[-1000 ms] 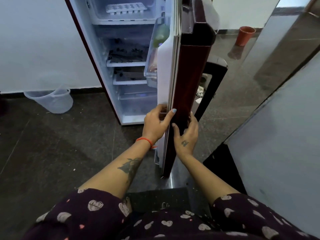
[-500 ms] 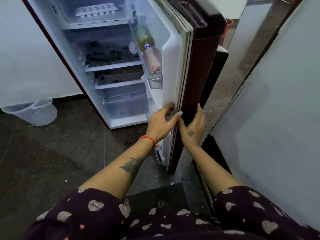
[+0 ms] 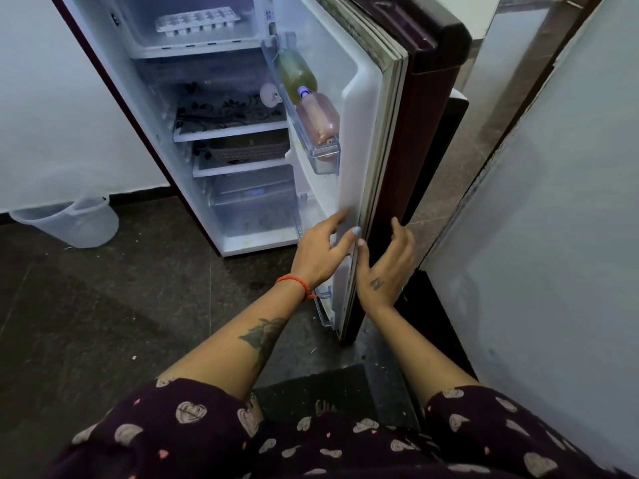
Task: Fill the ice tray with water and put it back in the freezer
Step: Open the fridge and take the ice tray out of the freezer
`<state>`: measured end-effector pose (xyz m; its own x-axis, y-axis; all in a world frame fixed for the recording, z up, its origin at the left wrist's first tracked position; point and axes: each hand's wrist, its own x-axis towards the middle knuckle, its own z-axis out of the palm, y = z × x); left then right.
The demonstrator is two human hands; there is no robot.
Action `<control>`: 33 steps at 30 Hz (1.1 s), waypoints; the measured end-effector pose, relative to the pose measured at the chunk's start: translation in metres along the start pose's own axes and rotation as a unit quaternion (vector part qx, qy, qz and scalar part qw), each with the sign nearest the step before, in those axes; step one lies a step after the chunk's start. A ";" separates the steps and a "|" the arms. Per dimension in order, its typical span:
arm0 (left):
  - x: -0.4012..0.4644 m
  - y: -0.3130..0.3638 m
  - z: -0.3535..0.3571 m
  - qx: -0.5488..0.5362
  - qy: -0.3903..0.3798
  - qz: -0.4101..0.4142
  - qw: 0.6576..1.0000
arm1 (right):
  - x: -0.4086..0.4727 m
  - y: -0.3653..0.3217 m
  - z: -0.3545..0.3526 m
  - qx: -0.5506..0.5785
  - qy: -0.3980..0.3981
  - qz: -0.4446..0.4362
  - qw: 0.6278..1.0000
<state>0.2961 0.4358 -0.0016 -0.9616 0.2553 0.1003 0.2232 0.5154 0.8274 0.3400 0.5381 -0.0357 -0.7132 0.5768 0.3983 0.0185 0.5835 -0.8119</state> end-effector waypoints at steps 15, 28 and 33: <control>-0.016 -0.052 -0.067 -0.015 0.123 -0.092 0.988 | -0.039 -0.052 0.070 0.067 -0.206 -0.021 0.976; 0.028 -0.131 -0.174 -0.026 0.121 -0.116 0.985 | -0.034 -0.122 0.192 0.078 -0.259 0.051 0.961; 0.050 -0.152 -0.204 -0.026 0.133 -0.111 0.985 | -0.024 -0.146 0.231 0.085 -0.261 0.064 0.959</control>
<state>0.1816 0.2031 -0.0098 -0.9952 -0.0853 0.0489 0.0008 0.4900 0.8717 0.1924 0.3071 -0.0258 -0.9675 0.2463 0.0576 0.0473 0.3999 -0.9153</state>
